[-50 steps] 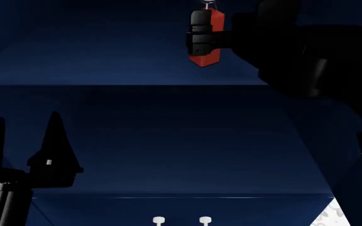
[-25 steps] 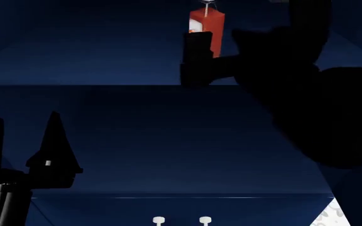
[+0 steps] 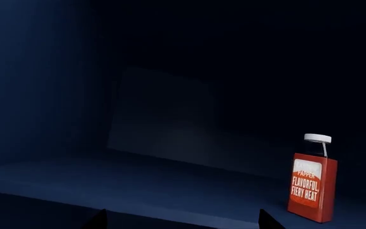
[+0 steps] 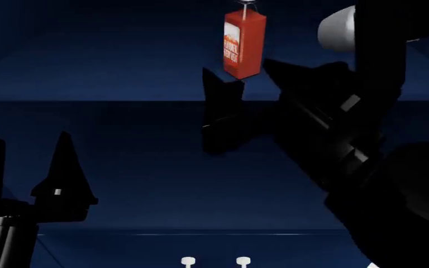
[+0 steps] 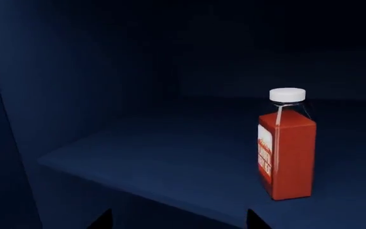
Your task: Pick the paprika from the counter and place it in the cabinet.
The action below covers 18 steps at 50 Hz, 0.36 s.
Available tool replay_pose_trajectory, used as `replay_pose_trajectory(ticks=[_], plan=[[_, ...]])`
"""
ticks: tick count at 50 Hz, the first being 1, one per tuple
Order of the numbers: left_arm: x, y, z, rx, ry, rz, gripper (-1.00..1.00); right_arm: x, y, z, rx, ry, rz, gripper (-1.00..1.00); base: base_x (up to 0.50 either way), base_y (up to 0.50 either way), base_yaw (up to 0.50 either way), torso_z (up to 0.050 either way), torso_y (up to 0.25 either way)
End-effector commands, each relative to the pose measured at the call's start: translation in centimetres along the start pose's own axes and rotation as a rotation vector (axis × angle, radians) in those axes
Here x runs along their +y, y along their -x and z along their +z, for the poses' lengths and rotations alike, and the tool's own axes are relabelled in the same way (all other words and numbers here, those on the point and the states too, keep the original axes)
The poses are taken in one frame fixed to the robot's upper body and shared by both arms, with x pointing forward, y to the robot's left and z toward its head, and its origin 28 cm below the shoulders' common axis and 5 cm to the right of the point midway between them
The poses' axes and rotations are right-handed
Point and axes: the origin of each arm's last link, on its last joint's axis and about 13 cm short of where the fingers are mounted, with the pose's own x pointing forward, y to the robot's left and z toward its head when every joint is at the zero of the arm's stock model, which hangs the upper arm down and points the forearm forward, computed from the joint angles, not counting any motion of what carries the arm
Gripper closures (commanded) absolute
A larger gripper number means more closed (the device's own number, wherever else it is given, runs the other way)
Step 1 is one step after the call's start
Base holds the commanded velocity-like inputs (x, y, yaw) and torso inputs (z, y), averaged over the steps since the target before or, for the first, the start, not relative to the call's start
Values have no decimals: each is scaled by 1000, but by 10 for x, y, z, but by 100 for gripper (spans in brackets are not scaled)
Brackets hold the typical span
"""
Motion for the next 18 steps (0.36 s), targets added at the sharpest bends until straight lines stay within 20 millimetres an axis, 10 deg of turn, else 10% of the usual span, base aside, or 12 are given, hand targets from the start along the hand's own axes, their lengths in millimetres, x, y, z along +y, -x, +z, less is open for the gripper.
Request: replay_pose_trajectory(ticks=[1,18], plan=[[0,0,0,1,-1,1,-100,3,7,-9,-12,-16,9,-100,0,0,0,0,0],[-1,1,-1,1,-6,2,-100,-20,7,-34,-8,-114,-30,-100,0,0,0,0,0]])
